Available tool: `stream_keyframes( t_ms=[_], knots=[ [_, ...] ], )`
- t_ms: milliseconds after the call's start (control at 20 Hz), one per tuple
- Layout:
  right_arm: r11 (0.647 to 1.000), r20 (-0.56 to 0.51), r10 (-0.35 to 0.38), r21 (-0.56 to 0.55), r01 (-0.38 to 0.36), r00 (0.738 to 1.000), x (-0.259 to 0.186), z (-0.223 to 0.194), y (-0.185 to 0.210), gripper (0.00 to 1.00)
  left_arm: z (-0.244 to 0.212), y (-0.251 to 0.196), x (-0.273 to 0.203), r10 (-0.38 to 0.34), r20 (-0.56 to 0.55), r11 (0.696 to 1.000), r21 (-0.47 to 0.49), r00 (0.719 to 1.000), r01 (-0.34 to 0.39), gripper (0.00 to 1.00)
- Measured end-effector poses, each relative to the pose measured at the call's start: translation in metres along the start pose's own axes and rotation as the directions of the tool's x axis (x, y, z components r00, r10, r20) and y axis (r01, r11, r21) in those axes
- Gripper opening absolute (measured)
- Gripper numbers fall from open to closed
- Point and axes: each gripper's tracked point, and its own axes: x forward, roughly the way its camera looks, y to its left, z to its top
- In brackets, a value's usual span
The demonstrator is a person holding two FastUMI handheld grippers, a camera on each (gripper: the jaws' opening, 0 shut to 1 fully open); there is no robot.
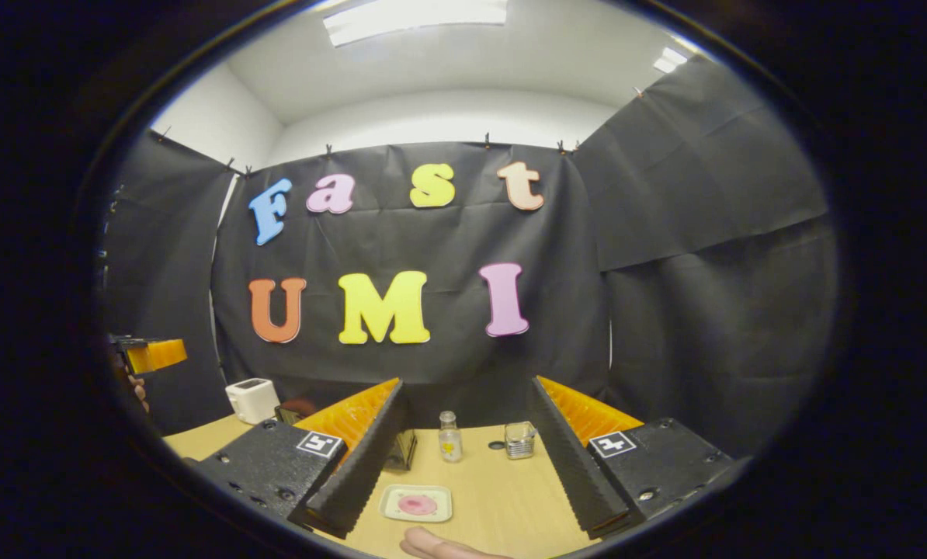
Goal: Open the electric oven with the left hand, put the food in, and close the electric oven.
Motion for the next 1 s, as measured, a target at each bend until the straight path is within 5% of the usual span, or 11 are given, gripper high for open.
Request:
stream_keyframes(
  t_ms=[600,700,1000],
  knots=[
    [0.999,-0.006,-0.020,-0.026,0.020,1.000,0.059,-0.021,-0.023,1.00,-0.118,-0.017,0.196,-0.049,-0.177,0.998,0.022,0.983,0.054,0.95],
    [1.000,0.000,0.019,-0.024,-0.019,1.000,0.065,-0.017,-0.017,1.00,-0.141,-0.015,0.225,-0.026,-0.203,0.998,0.052,0.979,0.037,0.95],
    [0.998,0.010,0.020,-0.057,-0.020,1.000,0.081,-0.022,-0.029,0.99,-0.205,-0.009,0.280,-0.005,-0.332,0.998,0.053,0.943,0.024,0.95]
  ],
)
